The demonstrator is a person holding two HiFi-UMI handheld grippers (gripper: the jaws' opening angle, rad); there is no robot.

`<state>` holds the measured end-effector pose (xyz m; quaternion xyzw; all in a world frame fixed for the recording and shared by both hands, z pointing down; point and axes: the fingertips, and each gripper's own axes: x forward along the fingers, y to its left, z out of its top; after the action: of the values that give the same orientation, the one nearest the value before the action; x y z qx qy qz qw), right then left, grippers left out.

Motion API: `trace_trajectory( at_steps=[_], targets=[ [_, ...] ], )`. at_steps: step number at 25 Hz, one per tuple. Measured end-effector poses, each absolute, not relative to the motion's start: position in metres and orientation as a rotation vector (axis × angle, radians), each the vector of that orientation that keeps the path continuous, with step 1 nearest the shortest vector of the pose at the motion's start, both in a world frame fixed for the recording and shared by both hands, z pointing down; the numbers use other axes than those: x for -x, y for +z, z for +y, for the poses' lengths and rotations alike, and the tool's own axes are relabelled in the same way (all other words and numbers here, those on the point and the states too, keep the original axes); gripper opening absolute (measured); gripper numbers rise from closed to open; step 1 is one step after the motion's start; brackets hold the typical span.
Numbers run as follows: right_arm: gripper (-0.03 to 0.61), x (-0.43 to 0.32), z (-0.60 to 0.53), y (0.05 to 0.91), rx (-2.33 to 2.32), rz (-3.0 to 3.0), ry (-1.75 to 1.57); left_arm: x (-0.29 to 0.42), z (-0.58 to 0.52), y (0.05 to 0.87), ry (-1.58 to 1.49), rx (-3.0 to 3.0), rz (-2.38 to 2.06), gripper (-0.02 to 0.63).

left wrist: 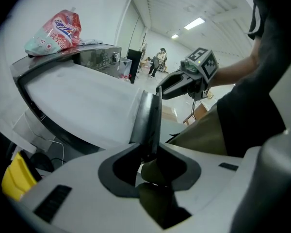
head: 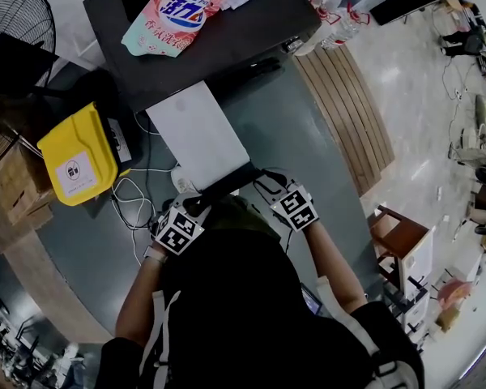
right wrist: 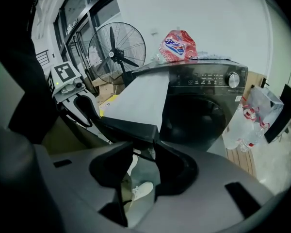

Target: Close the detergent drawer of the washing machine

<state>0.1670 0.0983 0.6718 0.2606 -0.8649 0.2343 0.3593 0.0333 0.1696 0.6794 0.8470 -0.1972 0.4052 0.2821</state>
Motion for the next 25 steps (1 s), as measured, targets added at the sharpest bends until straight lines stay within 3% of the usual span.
trace_trajectory(
  at_steps=[4, 25],
  targets=[
    [0.152, -0.167, 0.098, 0.670, -0.685, -2.219, 0.618, -0.034, 0.171, 0.677, 1.102, -2.291, -0.521, 0.078],
    [0.150, -0.150, 0.079, 0.644, -0.804, -2.221, 0.626, -0.015, 0.150, 0.657, 1.070, -2.362, -0.491, 0.064]
  ],
)
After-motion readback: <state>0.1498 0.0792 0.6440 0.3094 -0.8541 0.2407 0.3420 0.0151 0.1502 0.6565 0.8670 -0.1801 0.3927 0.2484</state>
